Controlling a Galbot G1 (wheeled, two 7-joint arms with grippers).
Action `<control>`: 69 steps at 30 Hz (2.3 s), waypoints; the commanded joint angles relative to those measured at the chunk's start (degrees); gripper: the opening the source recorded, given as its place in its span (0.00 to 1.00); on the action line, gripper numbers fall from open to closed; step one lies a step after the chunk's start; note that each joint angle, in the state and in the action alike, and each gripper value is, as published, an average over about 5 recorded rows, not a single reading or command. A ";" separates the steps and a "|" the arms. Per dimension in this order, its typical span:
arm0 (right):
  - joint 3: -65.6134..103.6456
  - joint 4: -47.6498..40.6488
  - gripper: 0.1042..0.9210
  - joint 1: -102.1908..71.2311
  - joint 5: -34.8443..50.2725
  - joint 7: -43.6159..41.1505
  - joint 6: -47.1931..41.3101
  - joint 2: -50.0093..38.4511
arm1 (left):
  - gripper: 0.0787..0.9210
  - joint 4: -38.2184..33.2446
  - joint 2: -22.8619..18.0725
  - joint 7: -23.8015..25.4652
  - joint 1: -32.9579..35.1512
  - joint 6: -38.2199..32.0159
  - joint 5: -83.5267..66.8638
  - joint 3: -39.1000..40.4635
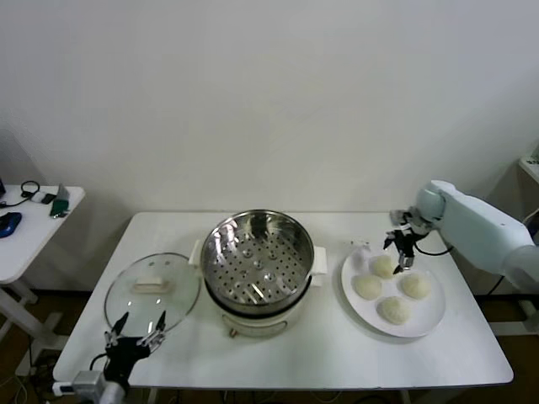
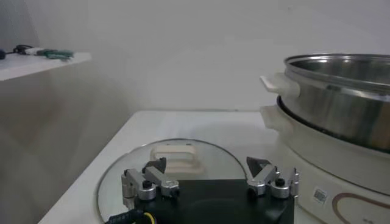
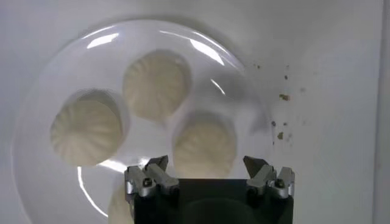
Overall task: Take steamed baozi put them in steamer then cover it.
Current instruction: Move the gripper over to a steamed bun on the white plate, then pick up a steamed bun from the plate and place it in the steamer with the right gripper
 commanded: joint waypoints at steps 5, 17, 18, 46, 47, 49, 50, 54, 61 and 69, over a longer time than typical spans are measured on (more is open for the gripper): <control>1.76 -4.28 0.87 -1.73 -2.75 0.01 0.87 2.76 | 0.88 0.41 0.18 -0.12 -0.13 0.00 -0.07 0.13; 1.73 -3.14 0.72 -1.73 -2.28 1.01 2.04 2.92 | 0.88 0.38 0.25 -0.30 -0.38 -0.02 -0.04 0.13; 1.55 -2.91 0.72 -1.51 -2.34 0.97 2.18 2.86 | 0.88 0.33 0.22 -0.31 -0.35 -0.04 -0.01 0.15; -25.18 45.95 0.71 49.59 13.40 3.35 25.68 11.78 | 0.88 -1.93 -0.04 -0.55 0.01 -0.13 0.29 0.73; -24.97 46.91 0.71 47.78 12.34 3.98 25.72 12.75 | 0.88 -2.06 0.02 -0.55 0.06 -0.16 0.40 0.79; -24.55 47.65 0.71 44.03 9.84 5.02 25.87 14.48 | 0.88 -2.28 0.28 -0.53 0.20 -0.27 0.66 0.89; -24.29 47.25 0.71 41.83 7.92 5.50 26.14 15.39 | 0.88 -2.39 0.51 -0.52 0.27 -0.33 0.79 0.92; -23.32 42.33 0.71 34.78 0.87 6.62 27.91 18.22 | 0.88 -2.92 1.23 -0.49 0.55 -0.48 0.98 0.81; -21.38 32.83 0.71 25.80 -8.69 7.19 30.71 20.29 | 0.88 -3.06 0.94 -0.50 0.76 -0.66 1.03 0.91; -19.52 25.35 0.71 20.81 -13.30 7.93 32.23 22.08 | 0.88 -2.09 0.79 -0.52 0.43 -0.93 1.19 1.28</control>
